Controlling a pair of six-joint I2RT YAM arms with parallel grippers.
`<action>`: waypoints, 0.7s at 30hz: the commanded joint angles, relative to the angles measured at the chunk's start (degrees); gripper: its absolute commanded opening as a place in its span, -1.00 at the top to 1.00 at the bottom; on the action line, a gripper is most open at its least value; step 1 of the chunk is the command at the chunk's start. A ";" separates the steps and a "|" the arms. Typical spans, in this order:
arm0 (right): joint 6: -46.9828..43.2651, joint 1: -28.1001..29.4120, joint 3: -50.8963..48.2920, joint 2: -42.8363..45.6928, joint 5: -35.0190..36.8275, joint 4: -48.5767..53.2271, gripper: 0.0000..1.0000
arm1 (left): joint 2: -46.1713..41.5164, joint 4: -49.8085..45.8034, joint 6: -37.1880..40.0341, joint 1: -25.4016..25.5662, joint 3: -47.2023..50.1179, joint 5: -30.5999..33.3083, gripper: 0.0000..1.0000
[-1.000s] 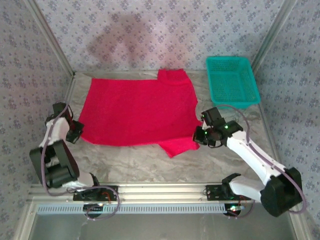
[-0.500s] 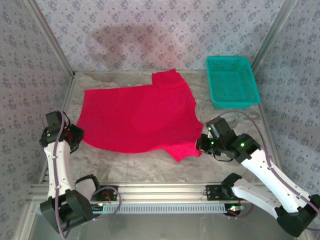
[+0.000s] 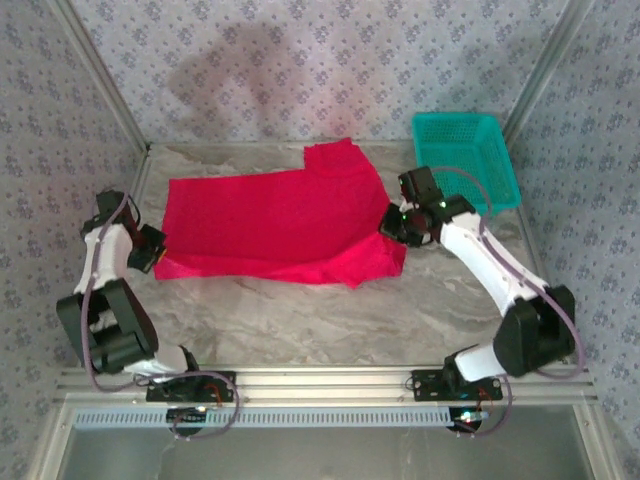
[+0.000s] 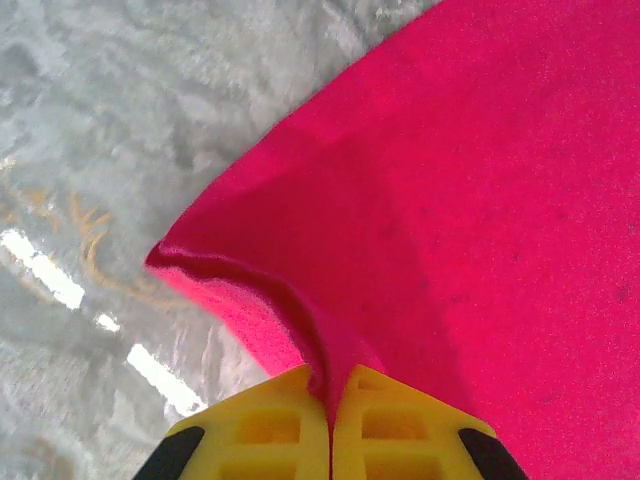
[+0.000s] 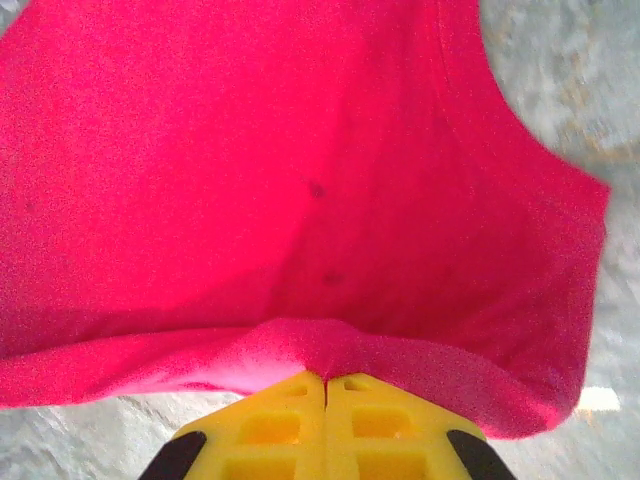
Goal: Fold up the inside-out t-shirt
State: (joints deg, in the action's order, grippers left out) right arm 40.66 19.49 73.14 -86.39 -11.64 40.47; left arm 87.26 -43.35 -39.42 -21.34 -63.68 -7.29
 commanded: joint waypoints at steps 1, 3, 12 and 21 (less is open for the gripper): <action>-3.11 -1.87 5.88 -5.19 -2.72 -0.64 1.00 | 4.77 0.69 1.36 0.24 -5.00 0.33 0.95; -3.49 -2.55 8.35 -8.62 -3.45 -0.46 1.00 | 7.82 0.26 1.37 0.34 -6.99 0.45 0.95; -4.12 -4.74 21.43 -21.91 -4.57 2.68 1.00 | 17.96 -2.33 1.50 2.00 -16.15 0.70 0.80; -3.35 -7.55 38.94 -38.25 -8.66 6.60 0.96 | 27.03 -6.54 2.70 2.62 -26.21 1.06 0.20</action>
State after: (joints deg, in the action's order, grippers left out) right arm 37.69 12.88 106.80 -120.42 -17.67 44.14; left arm 112.07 -46.39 -37.41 -18.72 -85.65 -6.52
